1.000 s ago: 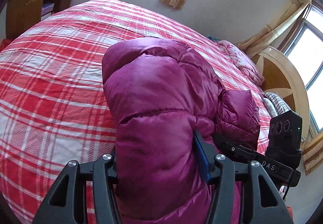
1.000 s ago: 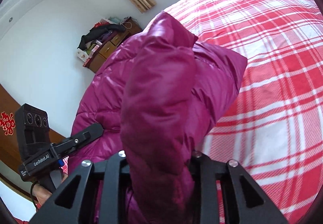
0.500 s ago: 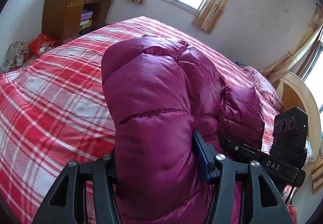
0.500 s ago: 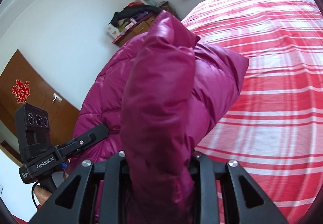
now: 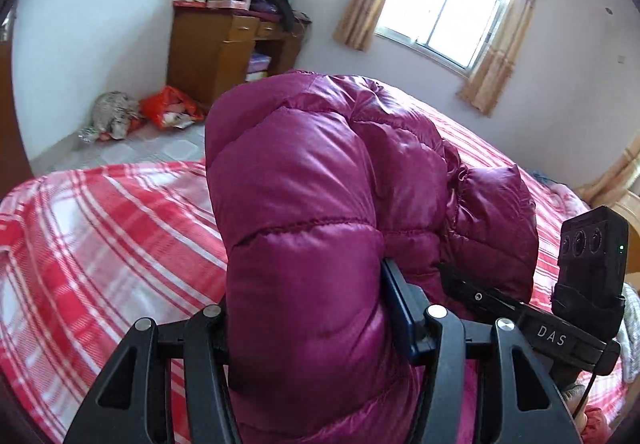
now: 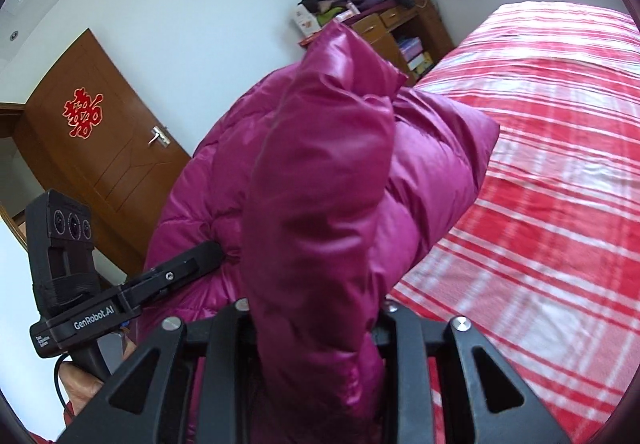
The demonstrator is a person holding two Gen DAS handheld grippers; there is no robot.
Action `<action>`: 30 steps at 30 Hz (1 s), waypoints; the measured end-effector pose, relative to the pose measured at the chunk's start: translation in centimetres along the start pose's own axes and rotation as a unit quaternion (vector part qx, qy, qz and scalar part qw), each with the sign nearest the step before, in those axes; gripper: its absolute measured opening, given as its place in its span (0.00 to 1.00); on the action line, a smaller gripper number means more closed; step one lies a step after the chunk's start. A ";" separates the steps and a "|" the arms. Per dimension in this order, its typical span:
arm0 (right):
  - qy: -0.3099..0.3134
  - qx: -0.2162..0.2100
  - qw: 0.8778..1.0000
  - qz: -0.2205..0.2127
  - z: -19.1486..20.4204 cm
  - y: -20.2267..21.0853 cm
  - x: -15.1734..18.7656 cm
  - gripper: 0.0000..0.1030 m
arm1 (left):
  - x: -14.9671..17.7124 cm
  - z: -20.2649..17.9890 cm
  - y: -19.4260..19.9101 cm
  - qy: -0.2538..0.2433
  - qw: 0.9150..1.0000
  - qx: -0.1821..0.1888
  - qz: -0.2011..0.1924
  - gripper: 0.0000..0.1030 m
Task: Fold large clothes
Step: 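Carry the lifted jacket bundle with both grippers toward the bed corner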
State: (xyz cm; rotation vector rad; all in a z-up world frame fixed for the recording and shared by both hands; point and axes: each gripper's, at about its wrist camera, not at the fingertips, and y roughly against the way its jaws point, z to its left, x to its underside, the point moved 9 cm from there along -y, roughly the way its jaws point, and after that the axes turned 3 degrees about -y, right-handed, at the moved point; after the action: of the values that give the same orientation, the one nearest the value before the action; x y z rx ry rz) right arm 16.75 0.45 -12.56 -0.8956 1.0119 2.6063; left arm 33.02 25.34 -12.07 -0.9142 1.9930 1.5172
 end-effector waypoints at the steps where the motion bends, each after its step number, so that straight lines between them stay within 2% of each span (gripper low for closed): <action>1: 0.005 -0.001 1.000 0.002 0.1 -1.0 -0.4 0.28 | -0.4 0.9 -0.3 0.001 1.000 -0.011 -0.001 0.55; 7: 0.026 0.010 0.999 0.016 0.6 -6.4 -1.3 0.27 | -1.6 5.2 -2.5 0.007 0.998 -0.058 -0.001 0.55; 10: 0.037 0.027 0.999 0.026 0.9 -7.8 -0.3 0.27 | -1.9 6.7 -4.2 0.005 0.997 -0.079 0.004 0.55; 17: 0.066 0.077 0.993 0.054 -1.4 -11.5 -0.5 0.27 | -1.2 9.0 -6.6 0.023 0.993 -0.115 0.019 0.55; 19: 0.056 0.075 0.994 0.059 -2.3 -12.2 -0.7 0.28 | -0.8 9.5 -7.4 0.020 0.992 -0.122 0.019 0.56; 25: -0.003 0.048 0.997 0.052 -4.5 -12.4 -0.8 0.37 | 0.4 9.7 -7.9 -0.001 0.991 -0.134 0.006 0.64; 27: -0.023 0.054 0.997 0.052 -4.9 -11.5 -0.3 0.49 | 0.7 10.1 -7.9 0.000 0.992 -0.129 0.000 0.65; 30: -0.044 0.071 0.996 0.035 -5.0 -8.8 0.3 0.57 | 1.0 10.5 -7.7 0.001 0.993 -0.116 -0.006 0.65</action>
State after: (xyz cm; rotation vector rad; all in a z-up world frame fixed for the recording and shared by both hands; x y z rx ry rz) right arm 22.27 3.61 -20.39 -0.7184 1.2076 2.5649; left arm 37.85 33.88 -20.68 -1.0166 1.8348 1.7695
